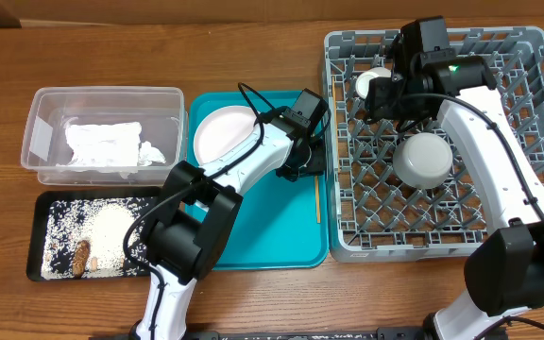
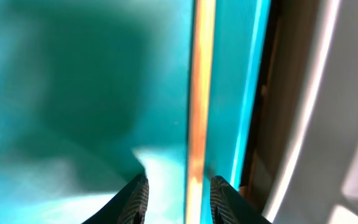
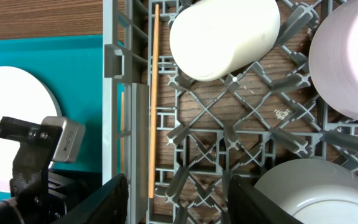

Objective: Sort waste into correct bins and load items into the dishwasher
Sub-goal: 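Reach the left gripper to the remaining chopstick on the teal tray, then grasp the wooden chopstick with the left gripper and lift it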

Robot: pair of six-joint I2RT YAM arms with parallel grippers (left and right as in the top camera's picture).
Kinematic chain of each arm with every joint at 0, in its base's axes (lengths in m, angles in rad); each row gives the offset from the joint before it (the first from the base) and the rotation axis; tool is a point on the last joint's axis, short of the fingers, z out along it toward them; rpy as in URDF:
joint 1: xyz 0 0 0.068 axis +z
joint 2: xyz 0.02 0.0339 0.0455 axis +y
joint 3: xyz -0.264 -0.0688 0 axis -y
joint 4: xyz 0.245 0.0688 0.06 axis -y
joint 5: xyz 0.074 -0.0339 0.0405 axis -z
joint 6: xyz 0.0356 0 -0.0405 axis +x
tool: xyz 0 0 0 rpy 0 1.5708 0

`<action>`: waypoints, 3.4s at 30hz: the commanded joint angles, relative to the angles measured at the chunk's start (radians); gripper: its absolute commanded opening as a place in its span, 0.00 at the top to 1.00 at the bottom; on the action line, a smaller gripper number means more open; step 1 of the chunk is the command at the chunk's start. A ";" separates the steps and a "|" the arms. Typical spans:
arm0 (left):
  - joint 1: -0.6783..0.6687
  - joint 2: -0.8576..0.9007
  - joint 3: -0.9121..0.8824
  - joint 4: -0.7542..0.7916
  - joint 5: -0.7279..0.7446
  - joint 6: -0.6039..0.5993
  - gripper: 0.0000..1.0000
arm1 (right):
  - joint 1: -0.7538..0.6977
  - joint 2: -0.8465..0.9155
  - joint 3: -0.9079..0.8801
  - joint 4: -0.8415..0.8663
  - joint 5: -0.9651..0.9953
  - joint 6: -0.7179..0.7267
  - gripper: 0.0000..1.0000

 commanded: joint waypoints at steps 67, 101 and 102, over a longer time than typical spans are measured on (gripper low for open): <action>-0.019 0.146 0.020 -0.090 -0.129 0.097 0.68 | -0.155 -0.032 0.029 -0.031 0.155 0.004 0.37; -0.039 0.148 0.135 -0.251 -0.195 0.120 0.78 | -0.155 -0.032 0.029 -0.051 0.155 0.003 0.37; -0.039 0.148 0.135 -0.251 -0.195 0.119 0.81 | -0.155 -0.032 0.029 -0.051 0.155 0.003 0.37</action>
